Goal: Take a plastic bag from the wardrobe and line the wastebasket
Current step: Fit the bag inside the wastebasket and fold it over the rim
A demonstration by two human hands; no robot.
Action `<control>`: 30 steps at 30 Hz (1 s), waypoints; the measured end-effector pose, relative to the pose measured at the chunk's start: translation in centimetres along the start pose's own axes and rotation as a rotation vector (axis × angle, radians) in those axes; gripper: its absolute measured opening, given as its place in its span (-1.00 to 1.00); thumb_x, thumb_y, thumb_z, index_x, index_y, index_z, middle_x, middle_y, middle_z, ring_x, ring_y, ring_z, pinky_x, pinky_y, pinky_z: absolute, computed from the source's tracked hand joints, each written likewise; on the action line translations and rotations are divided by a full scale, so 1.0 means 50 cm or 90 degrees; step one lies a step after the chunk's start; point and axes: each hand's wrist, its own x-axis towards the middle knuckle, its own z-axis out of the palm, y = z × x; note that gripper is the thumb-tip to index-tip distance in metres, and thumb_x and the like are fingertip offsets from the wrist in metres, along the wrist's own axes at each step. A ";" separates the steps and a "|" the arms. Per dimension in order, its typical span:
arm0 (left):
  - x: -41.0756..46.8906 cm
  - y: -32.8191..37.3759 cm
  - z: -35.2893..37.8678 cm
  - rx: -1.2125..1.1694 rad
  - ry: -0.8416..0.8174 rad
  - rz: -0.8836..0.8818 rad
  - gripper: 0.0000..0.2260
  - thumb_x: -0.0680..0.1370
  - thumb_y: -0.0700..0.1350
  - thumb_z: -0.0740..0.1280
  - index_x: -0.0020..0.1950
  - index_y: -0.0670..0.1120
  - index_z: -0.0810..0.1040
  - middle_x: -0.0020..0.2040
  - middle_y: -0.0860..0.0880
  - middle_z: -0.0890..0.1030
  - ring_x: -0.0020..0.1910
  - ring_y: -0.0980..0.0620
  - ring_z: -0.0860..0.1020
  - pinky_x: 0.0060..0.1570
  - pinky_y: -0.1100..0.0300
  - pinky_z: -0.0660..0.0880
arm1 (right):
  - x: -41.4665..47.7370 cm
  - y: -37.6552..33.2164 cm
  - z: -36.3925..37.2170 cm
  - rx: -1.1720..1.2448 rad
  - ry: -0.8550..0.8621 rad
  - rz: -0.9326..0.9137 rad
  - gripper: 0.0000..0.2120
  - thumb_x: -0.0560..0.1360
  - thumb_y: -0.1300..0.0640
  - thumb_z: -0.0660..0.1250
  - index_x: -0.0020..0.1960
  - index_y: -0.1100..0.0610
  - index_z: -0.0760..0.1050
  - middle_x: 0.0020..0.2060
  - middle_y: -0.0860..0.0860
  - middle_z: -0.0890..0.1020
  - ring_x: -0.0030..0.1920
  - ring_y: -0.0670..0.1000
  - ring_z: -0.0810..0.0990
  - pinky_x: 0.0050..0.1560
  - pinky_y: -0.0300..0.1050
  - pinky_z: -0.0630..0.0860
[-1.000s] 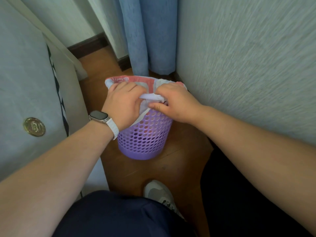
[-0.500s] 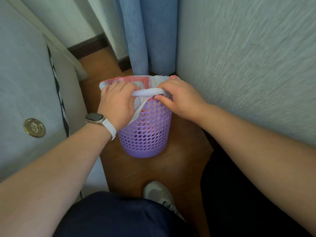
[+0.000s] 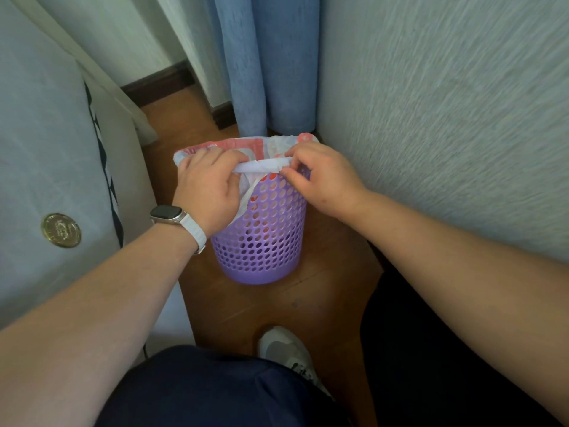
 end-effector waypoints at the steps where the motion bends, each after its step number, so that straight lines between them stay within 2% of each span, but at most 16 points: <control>1: 0.000 -0.001 0.000 0.003 0.000 0.013 -0.75 0.53 -0.12 0.16 0.12 -0.11 0.55 0.05 -0.13 0.60 0.07 -0.18 0.50 0.15 -0.08 0.32 | 0.002 -0.001 0.000 -0.005 0.010 0.004 -0.80 0.46 0.05 0.36 -0.23 0.15 0.44 -0.18 0.04 0.59 -0.14 0.10 0.52 -0.12 0.06 0.49; 3: 0.001 -0.005 0.002 0.008 0.000 0.034 -0.76 0.54 -0.12 0.16 0.11 -0.12 0.56 0.02 -0.12 0.61 0.04 -0.18 0.50 0.13 -0.10 0.34 | 0.004 -0.005 -0.002 -0.010 0.015 0.022 -0.83 0.44 0.08 0.40 -0.15 0.16 0.46 -0.20 -0.01 0.54 -0.16 0.10 0.50 -0.16 0.07 0.48; 5: 0.002 -0.007 0.004 0.006 0.000 0.038 -0.76 0.54 -0.11 0.16 0.10 -0.11 0.56 0.02 -0.12 0.61 0.04 -0.17 0.51 0.13 -0.12 0.36 | 0.003 -0.010 -0.003 -0.028 0.015 0.013 -0.82 0.44 0.10 0.39 -0.01 0.16 0.51 -0.13 0.04 0.58 -0.10 0.14 0.53 -0.12 0.07 0.51; 7: 0.002 -0.006 0.003 0.001 -0.005 0.030 -0.74 0.54 -0.10 0.15 0.11 -0.11 0.56 0.03 -0.11 0.61 0.06 -0.16 0.51 0.15 -0.13 0.37 | 0.000 -0.012 -0.002 -0.065 0.017 -0.033 -0.80 0.46 0.11 0.35 0.04 0.15 0.56 -0.07 0.10 0.63 -0.05 0.18 0.56 -0.08 0.05 0.53; 11: 0.002 -0.005 -0.002 0.014 -0.002 0.036 -0.75 0.51 -0.12 0.16 0.08 -0.12 0.56 0.00 -0.12 0.61 0.03 -0.19 0.51 0.13 -0.13 0.36 | -0.001 -0.010 0.002 -0.104 0.018 -0.067 -0.85 0.47 0.11 0.33 -0.02 0.16 0.58 -0.12 0.11 0.64 -0.10 0.18 0.58 -0.12 0.07 0.56; 16: 0.005 0.004 -0.011 0.056 -0.001 0.039 -0.75 0.46 -0.11 0.13 -0.02 -0.17 0.53 -0.09 -0.17 0.58 -0.04 -0.26 0.50 0.09 -0.15 0.33 | 0.011 -0.018 0.002 -0.118 -0.011 -0.075 -0.86 0.45 0.11 0.33 -0.09 0.18 0.53 -0.16 0.12 0.60 -0.12 0.18 0.52 -0.11 0.11 0.49; 19: 0.016 -0.011 -0.020 0.087 0.021 0.043 -0.74 0.46 -0.09 0.07 -0.05 -0.18 0.49 -0.12 -0.19 0.54 -0.06 -0.26 0.46 0.07 -0.11 0.31 | 0.039 -0.029 -0.006 -0.142 -0.058 -0.090 -0.78 0.45 0.01 0.31 -0.07 0.18 0.51 -0.13 0.13 0.59 -0.09 0.18 0.51 -0.04 0.11 0.47; 22: 0.030 -0.026 -0.024 0.099 0.054 0.046 -0.81 0.45 -0.16 0.13 -0.06 -0.19 0.48 -0.14 -0.20 0.51 -0.08 -0.26 0.45 0.04 -0.11 0.30 | 0.072 -0.029 -0.010 -0.189 -0.102 -0.121 -0.73 0.44 -0.04 0.37 -0.05 0.17 0.54 -0.10 0.14 0.59 -0.04 0.20 0.53 -0.01 0.10 0.47; 25: 0.025 -0.033 -0.018 0.125 0.049 0.087 -0.79 0.44 -0.13 0.11 -0.07 -0.17 0.49 -0.17 -0.17 0.51 -0.13 -0.23 0.46 0.00 -0.06 0.29 | 0.074 -0.023 -0.006 -0.202 -0.087 -0.148 -0.79 0.40 0.04 0.39 -0.11 0.18 0.54 -0.20 0.15 0.57 -0.14 0.22 0.55 -0.15 0.08 0.50; 30: -0.004 -0.043 -0.001 0.158 -0.057 0.147 -0.76 0.40 -0.14 0.15 -0.03 -0.17 0.51 -0.15 -0.14 0.55 -0.14 -0.21 0.50 -0.07 -0.04 0.35 | 0.031 -0.006 0.016 -0.232 -0.069 -0.170 -0.87 0.30 0.20 0.37 -0.15 0.18 0.53 -0.28 0.14 0.52 -0.25 0.21 0.51 -0.26 -0.01 0.38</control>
